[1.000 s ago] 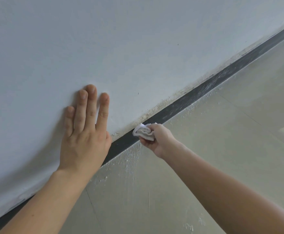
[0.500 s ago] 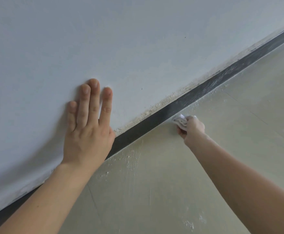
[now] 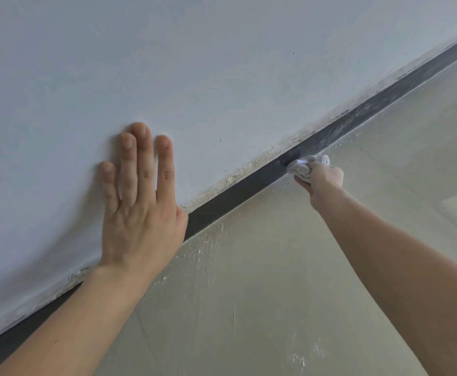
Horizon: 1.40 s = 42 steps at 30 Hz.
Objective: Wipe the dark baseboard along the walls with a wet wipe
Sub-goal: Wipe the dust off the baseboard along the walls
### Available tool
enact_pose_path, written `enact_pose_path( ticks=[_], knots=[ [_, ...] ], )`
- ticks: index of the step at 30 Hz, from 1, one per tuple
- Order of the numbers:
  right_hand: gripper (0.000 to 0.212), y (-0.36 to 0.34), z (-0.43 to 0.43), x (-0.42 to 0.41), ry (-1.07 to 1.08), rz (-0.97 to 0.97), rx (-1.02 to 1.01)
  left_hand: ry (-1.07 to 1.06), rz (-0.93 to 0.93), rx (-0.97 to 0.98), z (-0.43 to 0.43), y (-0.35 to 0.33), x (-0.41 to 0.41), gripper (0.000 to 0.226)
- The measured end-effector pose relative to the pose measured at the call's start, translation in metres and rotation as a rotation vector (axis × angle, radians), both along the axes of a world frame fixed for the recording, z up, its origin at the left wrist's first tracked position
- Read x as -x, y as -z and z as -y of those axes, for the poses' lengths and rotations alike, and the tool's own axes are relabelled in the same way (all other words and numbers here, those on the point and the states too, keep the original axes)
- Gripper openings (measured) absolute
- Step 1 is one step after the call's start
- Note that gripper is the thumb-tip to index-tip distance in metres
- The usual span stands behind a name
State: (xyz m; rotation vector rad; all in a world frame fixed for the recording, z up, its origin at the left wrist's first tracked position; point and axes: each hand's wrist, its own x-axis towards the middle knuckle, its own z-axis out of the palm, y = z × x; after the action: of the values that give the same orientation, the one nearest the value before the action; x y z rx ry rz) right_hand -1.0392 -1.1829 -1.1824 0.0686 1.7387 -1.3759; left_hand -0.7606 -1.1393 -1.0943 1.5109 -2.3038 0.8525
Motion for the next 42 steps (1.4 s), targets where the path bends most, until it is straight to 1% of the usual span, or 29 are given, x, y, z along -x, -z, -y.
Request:
enact_pose_path(
  ticks=[2, 4, 6, 8, 11, 13, 15, 17, 19, 23, 27, 29, 32, 35, 42],
  knots=[
    [0.016, -0.008, -0.013, 0.000, -0.032, 0.001, -0.028, 0.040, -0.025, -0.018, -0.001, -0.003, 0.011, 0.094],
    [0.015, -0.018, -0.035, -0.007, -0.097, 0.048, -0.040, 0.111, 0.000, -0.036, 0.000, -0.004, 0.027, 0.093],
    [0.005, -0.031, -0.058, -0.014, -0.208, 0.093, -0.036, 0.185, 0.087, -0.010, 0.004, -0.003, 0.043, 0.092],
    [0.013, -0.045, -0.076, -0.015, -0.343, 0.067, -0.052, 0.216, 0.200, 0.017, 0.012, -0.004, 0.058, 0.091],
    [0.010, -0.063, -0.095, -0.003, -0.452, 0.023, -0.072, 0.245, 0.318, 0.033, 0.027, -0.016, 0.077, 0.085],
    [0.012, -0.074, -0.097, 0.009, -0.489, 0.003, -0.078, 0.261, 0.372, 0.066, 0.035, -0.028, 0.088, 0.075],
    [0.012, -0.085, -0.091, 0.019, -0.507, -0.023, -0.097, 0.286, 0.427, 0.090, 0.041, -0.043, 0.099, 0.074],
    [0.008, -0.100, -0.081, 0.027, -0.522, -0.020, -0.130, 0.308, 0.434, 0.098, 0.046, -0.060, 0.108, 0.074],
    [0.005, -0.116, -0.067, 0.034, -0.547, 0.002, -0.165, 0.309, 0.434, 0.109, 0.052, -0.078, 0.115, 0.076],
    [0.010, -0.139, -0.050, 0.047, -0.607, 0.022, -0.193, 0.285, 0.503, 0.098, 0.057, -0.114, 0.132, 0.074],
    [0.005, -0.153, -0.047, 0.058, -0.611, 0.121, -0.217, 0.217, 0.570, 0.045, 0.056, -0.143, 0.150, 0.078],
    [0.009, -0.155, -0.049, 0.062, -0.631, 0.137, -0.220, 0.194, 0.551, 0.023, 0.057, -0.151, 0.157, 0.075],
    [0.007, -0.148, -0.047, 0.064, -0.621, 0.130, -0.175, 0.178, 0.493, -0.003, 0.060, -0.152, 0.165, 0.075],
    [0.018, -0.133, -0.037, 0.058, -0.631, 0.128, -0.194, 0.177, 0.489, -0.018, 0.058, -0.140, 0.164, 0.081],
    [0.020, -0.114, -0.003, 0.052, -0.770, -0.013, -0.209, 0.200, 0.444, 0.102, 0.076, -0.103, 0.167, 0.081]
  ],
)
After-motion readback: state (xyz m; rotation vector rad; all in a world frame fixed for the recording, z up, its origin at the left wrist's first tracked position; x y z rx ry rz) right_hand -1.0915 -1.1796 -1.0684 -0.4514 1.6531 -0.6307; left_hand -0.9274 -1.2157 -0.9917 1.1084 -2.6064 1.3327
